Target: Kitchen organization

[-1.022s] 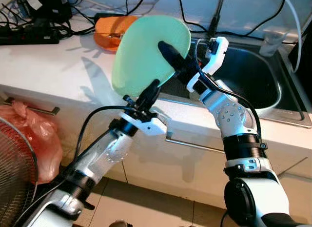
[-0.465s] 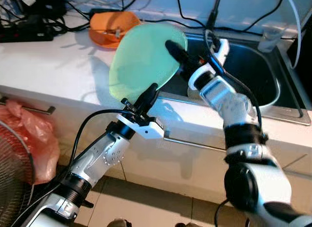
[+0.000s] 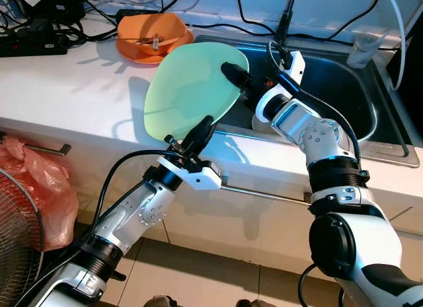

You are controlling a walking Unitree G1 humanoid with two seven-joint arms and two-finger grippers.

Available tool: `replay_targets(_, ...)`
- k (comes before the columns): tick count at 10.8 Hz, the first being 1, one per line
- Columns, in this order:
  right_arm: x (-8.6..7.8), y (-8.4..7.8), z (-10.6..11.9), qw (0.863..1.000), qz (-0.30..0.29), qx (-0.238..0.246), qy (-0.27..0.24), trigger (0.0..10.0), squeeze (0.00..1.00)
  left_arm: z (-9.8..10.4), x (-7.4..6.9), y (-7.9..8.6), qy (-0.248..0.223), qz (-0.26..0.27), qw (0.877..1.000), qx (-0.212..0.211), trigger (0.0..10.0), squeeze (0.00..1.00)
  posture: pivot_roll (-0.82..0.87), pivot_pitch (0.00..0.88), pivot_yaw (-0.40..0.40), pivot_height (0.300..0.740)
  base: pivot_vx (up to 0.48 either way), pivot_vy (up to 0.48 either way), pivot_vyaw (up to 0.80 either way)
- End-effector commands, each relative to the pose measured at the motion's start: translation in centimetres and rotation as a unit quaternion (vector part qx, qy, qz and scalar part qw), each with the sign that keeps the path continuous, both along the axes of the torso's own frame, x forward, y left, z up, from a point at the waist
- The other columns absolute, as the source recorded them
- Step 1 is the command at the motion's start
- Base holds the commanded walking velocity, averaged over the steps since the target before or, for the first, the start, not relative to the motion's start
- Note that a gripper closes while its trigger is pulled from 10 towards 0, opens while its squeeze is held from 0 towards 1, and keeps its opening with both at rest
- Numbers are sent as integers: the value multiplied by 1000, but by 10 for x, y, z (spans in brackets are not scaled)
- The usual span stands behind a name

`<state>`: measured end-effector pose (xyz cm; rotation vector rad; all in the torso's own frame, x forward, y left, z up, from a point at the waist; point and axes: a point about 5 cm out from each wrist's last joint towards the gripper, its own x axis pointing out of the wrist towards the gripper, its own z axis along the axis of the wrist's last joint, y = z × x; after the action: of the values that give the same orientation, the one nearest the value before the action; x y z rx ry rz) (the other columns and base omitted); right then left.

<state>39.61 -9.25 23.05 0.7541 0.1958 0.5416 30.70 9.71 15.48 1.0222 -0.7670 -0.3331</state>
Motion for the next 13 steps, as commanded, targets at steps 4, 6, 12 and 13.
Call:
replay_targets(4,-6,8,5,999,39,-30,0,10000,0,10,-2,-11,-26,-27,999,-5,0,0,-31,96,-34,740,0,0,0)
replay_targets(6,-8,9,6,998,49,-29,-2,10000,0,10,-2,-11,-25,-27,999,-6,0,0,-32,94,-33,740,0,0,0)
replay_targets(12,-10,10,5,998,53,-34,-8,0,0,9,-3,-12,-23,-30,999,-10,0,0,-32,92,-34,740,0,0,0)
replay_targets(13,-10,10,4,998,53,-34,-8,0,0,10,-2,-12,-23,-31,999,-10,0,0,-32,92,-35,740,0,0,0)
